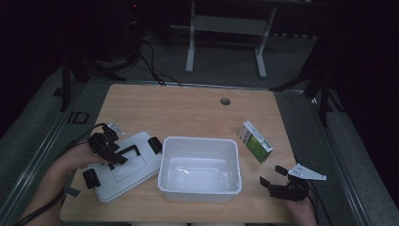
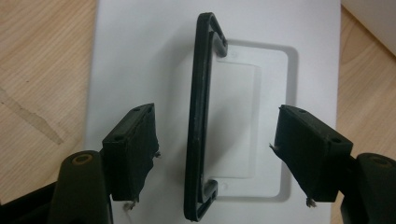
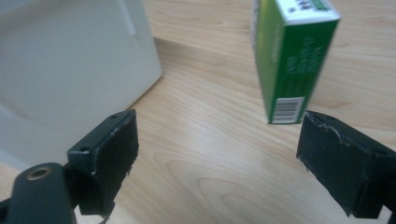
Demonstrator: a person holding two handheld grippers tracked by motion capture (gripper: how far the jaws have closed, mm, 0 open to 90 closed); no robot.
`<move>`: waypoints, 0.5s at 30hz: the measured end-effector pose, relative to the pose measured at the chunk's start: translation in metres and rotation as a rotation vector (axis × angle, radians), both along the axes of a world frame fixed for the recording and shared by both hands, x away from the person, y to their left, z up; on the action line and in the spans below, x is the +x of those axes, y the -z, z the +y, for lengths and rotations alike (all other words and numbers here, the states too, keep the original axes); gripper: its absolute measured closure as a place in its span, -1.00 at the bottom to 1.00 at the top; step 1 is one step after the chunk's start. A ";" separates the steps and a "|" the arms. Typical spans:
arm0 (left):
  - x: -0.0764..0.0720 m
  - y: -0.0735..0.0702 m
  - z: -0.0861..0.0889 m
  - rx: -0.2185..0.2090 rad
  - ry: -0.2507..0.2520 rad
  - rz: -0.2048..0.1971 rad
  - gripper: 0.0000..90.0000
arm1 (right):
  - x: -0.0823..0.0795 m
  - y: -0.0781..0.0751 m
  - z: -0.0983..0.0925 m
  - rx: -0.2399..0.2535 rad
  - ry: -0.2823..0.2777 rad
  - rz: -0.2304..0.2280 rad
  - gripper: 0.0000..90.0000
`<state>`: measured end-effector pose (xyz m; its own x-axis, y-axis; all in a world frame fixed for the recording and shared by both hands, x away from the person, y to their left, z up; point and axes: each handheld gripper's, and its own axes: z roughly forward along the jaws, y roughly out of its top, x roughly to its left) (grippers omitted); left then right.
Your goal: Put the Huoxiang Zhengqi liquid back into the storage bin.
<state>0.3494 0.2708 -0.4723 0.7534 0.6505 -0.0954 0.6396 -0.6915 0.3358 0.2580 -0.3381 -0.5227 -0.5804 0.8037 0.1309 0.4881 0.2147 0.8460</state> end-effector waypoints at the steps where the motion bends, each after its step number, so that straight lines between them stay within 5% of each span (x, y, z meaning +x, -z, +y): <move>1: 0.000 0.000 0.000 0.004 -0.003 -0.002 -0.33 | 0.001 -0.002 -0.001 -0.002 0.005 0.000 -0.72; 15: -0.001 0.001 0.000 -0.007 0.007 0.009 -0.33 | 0.032 -0.039 -0.015 -0.044 0.035 -0.003 -0.68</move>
<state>0.3484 0.2705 -0.4734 0.7572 0.6443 -0.1070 0.6376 -0.6936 0.3352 0.2904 -0.3532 -0.4839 -0.5521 0.8286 0.0934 0.4932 0.2341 0.8378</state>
